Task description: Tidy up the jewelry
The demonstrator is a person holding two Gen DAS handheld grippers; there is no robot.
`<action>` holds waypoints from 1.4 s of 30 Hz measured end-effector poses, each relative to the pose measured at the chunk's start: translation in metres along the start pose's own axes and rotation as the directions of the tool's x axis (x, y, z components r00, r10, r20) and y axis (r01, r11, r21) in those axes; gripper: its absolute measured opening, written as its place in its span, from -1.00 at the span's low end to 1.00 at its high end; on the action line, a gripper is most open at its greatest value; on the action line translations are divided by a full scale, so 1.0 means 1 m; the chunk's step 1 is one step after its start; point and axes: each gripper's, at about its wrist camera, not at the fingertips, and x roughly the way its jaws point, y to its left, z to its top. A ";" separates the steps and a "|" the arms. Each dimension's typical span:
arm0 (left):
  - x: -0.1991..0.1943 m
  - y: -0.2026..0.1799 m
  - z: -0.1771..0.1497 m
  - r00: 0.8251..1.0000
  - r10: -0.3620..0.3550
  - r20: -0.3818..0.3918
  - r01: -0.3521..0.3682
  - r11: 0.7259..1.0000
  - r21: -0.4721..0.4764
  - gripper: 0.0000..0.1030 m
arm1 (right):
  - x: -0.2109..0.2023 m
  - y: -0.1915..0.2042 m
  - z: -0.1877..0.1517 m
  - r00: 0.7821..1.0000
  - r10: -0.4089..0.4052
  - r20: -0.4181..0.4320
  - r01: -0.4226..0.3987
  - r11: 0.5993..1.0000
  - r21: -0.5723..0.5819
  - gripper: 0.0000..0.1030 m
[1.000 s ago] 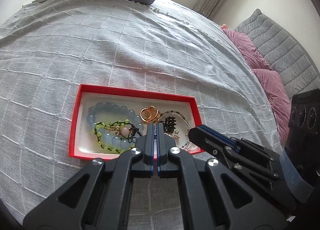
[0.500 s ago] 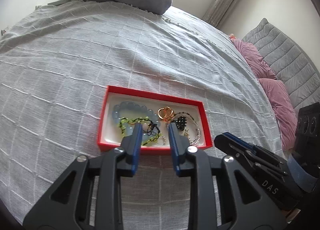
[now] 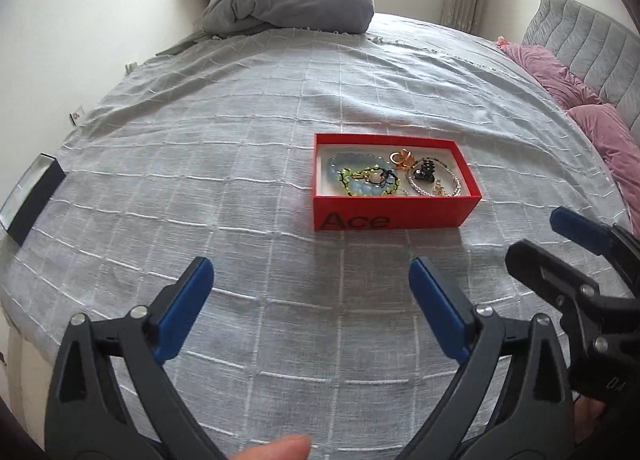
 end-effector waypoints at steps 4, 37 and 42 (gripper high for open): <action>-0.012 0.008 -0.005 0.999 0.030 0.035 -0.029 0.999 -0.026 0.98 | -0.010 0.014 -0.012 0.995 -0.100 0.030 0.102 0.991 -0.086 0.68; -0.013 -0.006 -0.016 0.998 0.033 0.050 -0.033 0.999 -0.005 0.98 | -0.014 0.004 -0.022 0.994 -0.107 0.014 0.107 0.994 0.010 1.00; -0.012 -0.007 -0.016 0.998 0.030 0.051 -0.030 1.000 -0.005 0.98 | -0.012 0.002 -0.022 0.995 -0.096 0.009 0.096 0.995 0.016 1.00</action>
